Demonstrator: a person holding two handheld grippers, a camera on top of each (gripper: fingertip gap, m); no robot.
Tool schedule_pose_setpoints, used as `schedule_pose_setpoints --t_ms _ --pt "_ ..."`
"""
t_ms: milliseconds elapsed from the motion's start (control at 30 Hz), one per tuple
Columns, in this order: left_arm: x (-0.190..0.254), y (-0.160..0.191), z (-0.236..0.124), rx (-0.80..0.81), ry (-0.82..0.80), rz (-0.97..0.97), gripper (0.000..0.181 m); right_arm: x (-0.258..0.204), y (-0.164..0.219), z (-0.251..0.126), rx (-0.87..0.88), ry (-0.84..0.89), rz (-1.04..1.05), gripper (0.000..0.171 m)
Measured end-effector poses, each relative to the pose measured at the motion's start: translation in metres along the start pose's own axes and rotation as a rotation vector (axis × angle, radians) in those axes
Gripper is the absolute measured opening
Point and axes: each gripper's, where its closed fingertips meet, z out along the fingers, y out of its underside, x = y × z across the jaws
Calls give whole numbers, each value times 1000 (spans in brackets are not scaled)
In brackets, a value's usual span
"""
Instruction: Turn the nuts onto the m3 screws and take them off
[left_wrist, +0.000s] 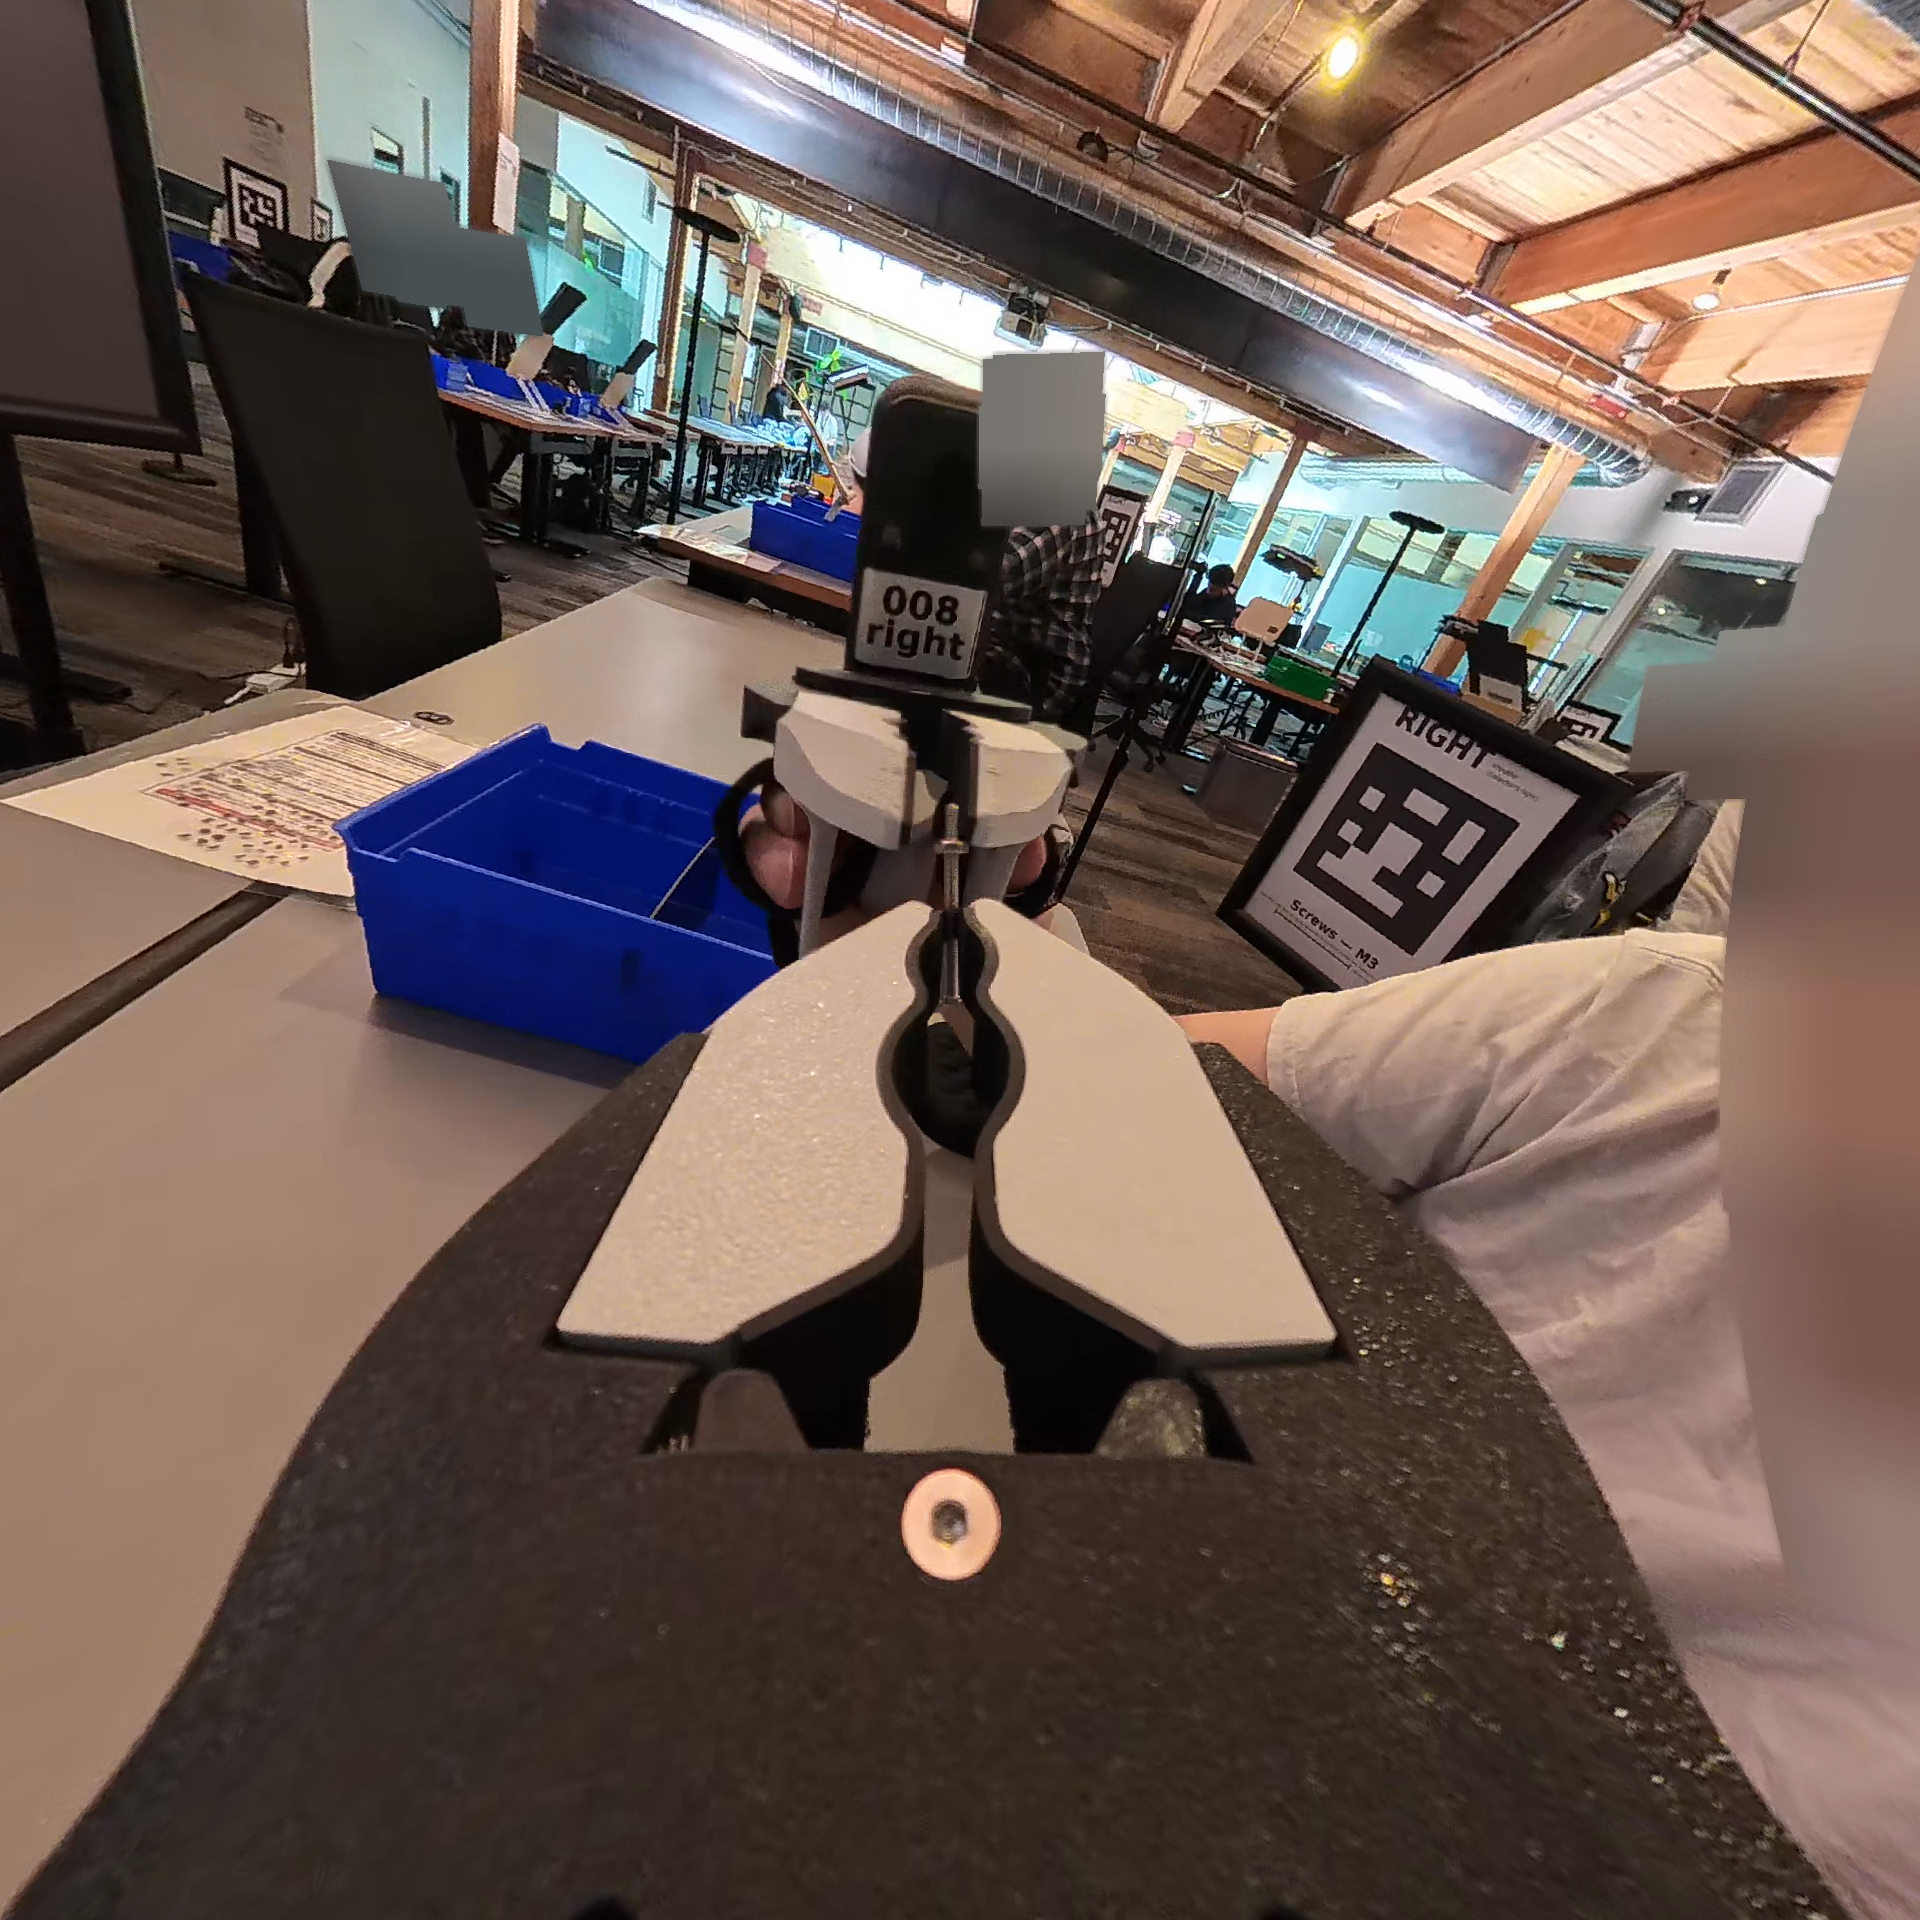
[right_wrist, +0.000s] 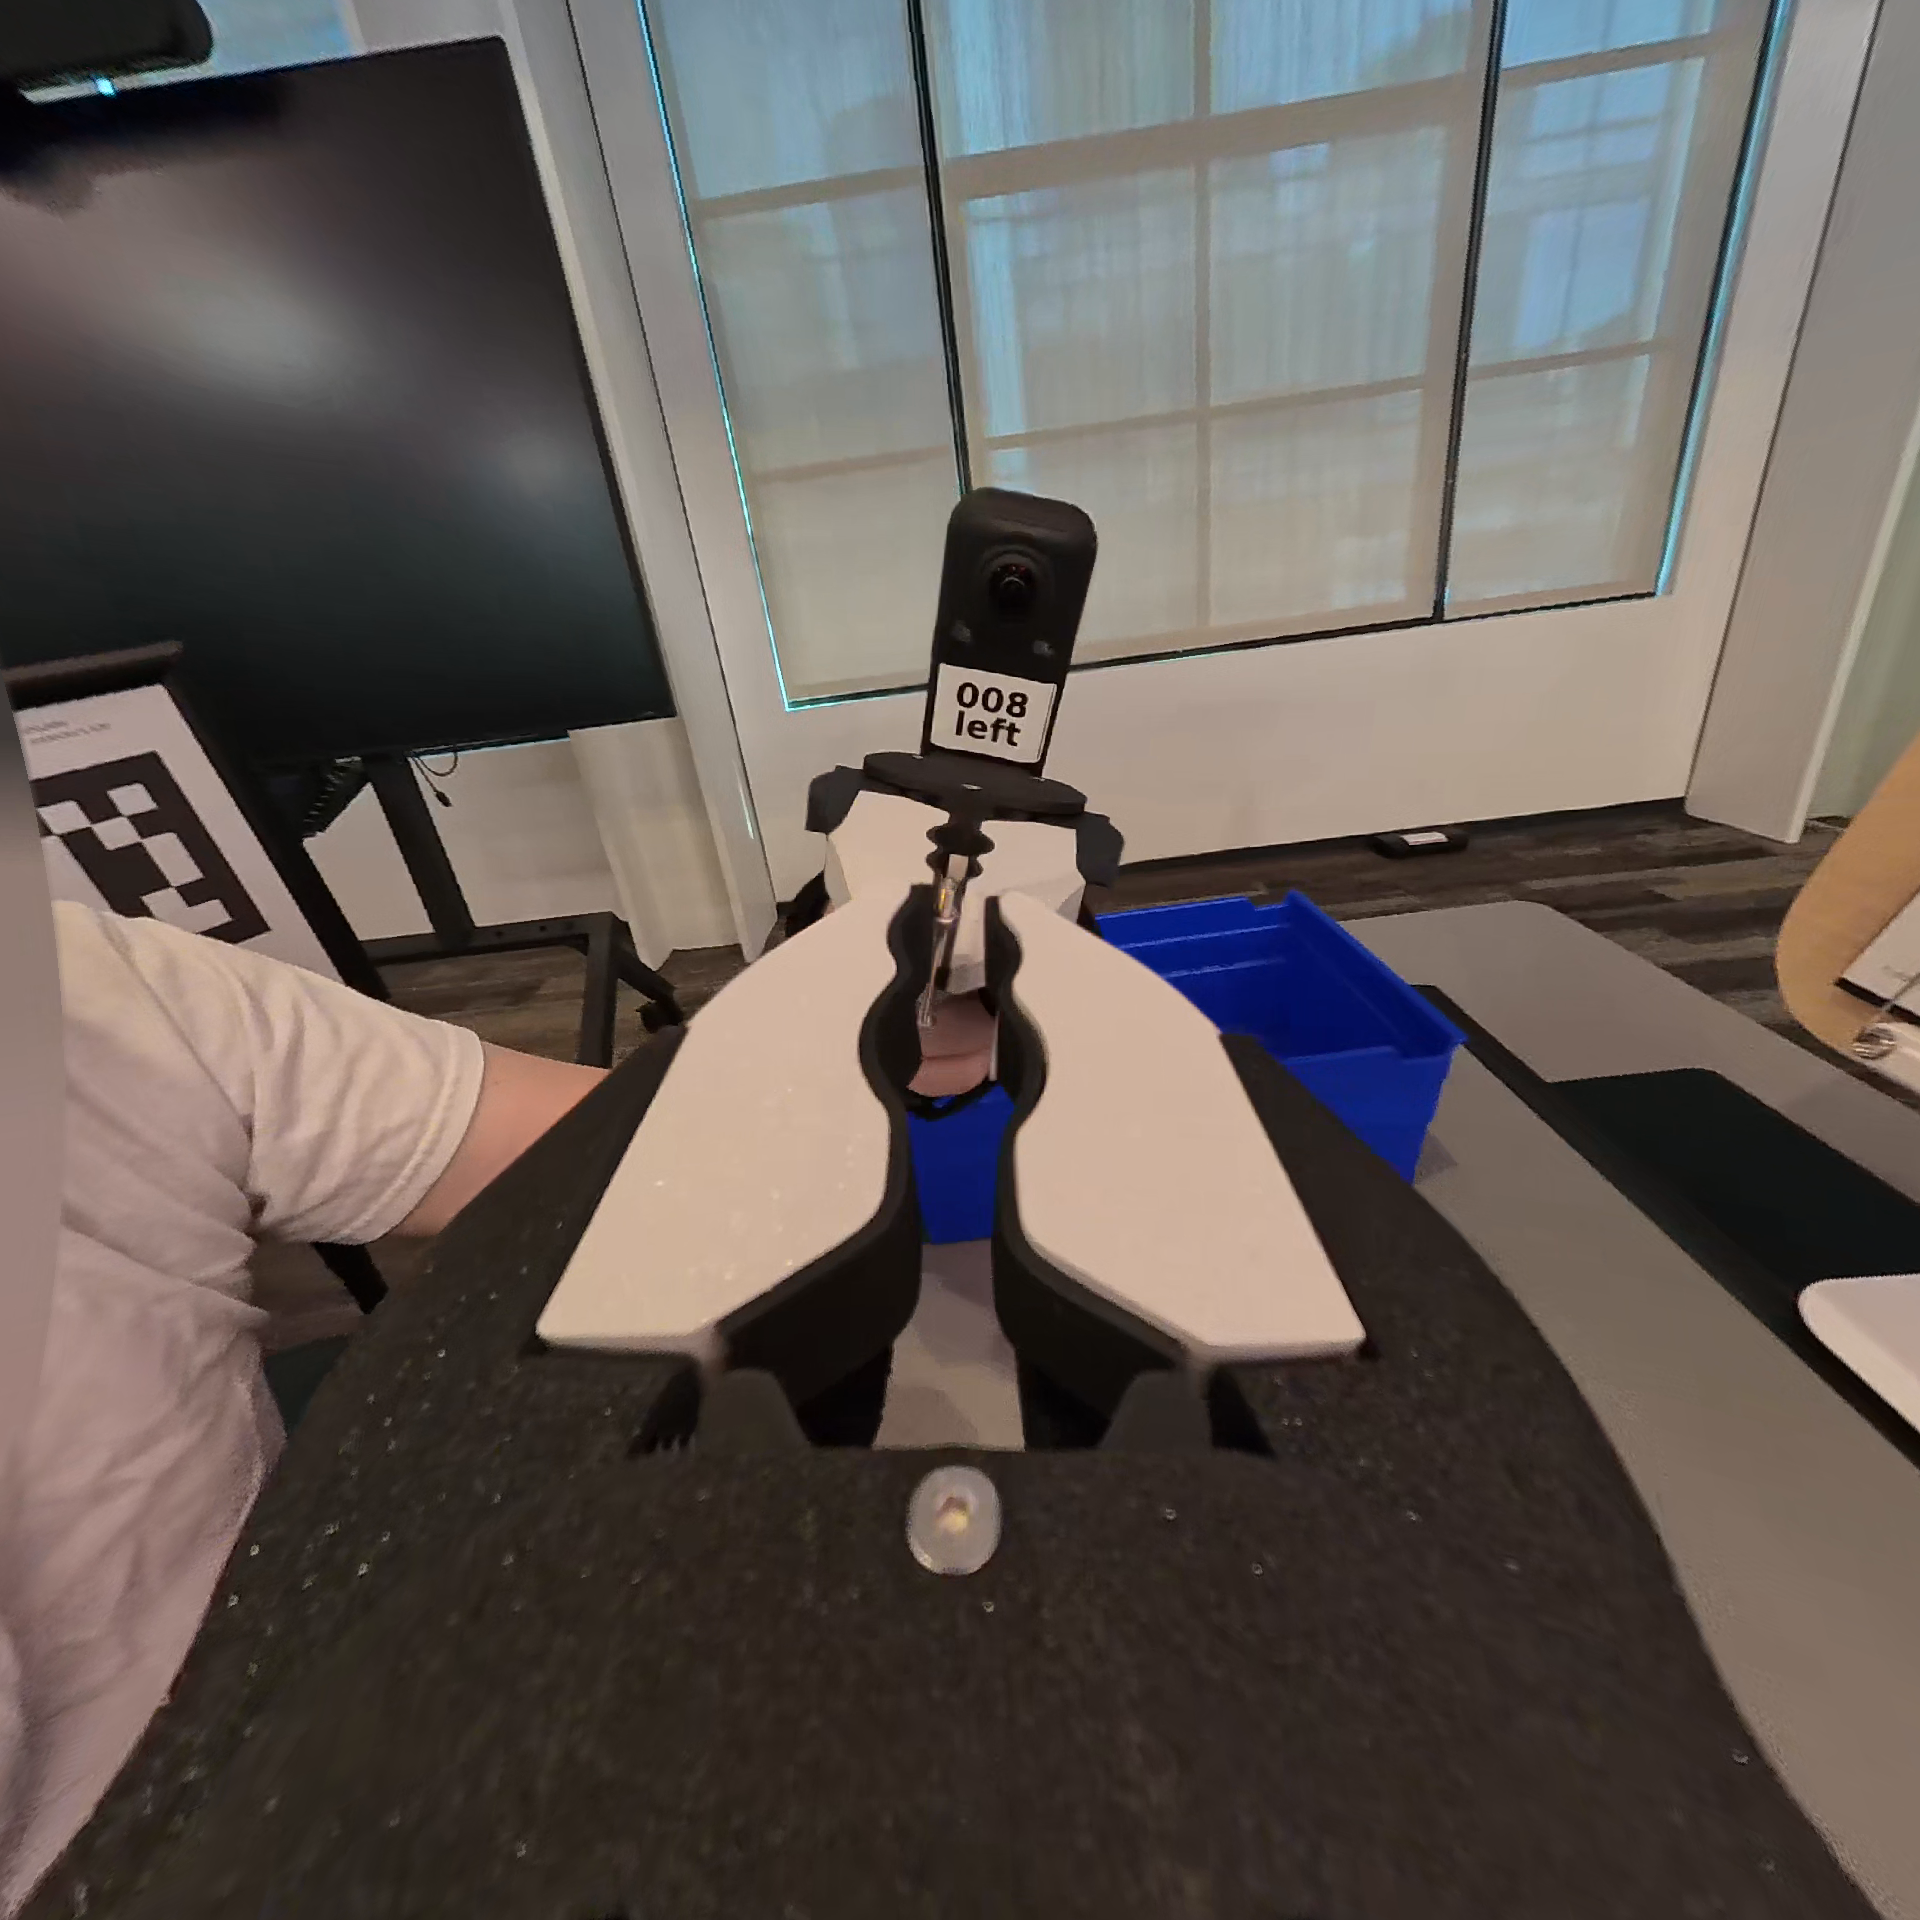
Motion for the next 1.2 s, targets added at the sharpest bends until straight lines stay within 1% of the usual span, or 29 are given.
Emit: schedule_pose_setpoints --t_ms 67,300,433,500,600,667,833,967,1200 --pt "0 1 0 -7 -5 4 2 -2 1 0 -1 -21 14 5" --pt "4 2 1 -23 11 21 2 -7 1 0 0 -78 67 4" --pt "5 4 1 -25 24 -13 3 -6 3 1 1 -84 88 4" --pt "0 5 2 -36 2 -31 17 -6 4 1 2 -95 110 3" --pt "-5 9 3 -53 -24 -16 21 -4 7 2 -11 -87 127 3" --pt "-4 11 4 -63 -19 -23 20 -3 9 3 -24 -83 122 3" --pt "-3 14 5 -75 7 -55 10 0 12 2 -41 -60 103 3" --pt "-4 15 5 -74 22 -90 5 2 12 2 -49 -44 81 3" --pt "-3 21 9 -99 39 -106 5 3 12 1 -48 -42 71 3"
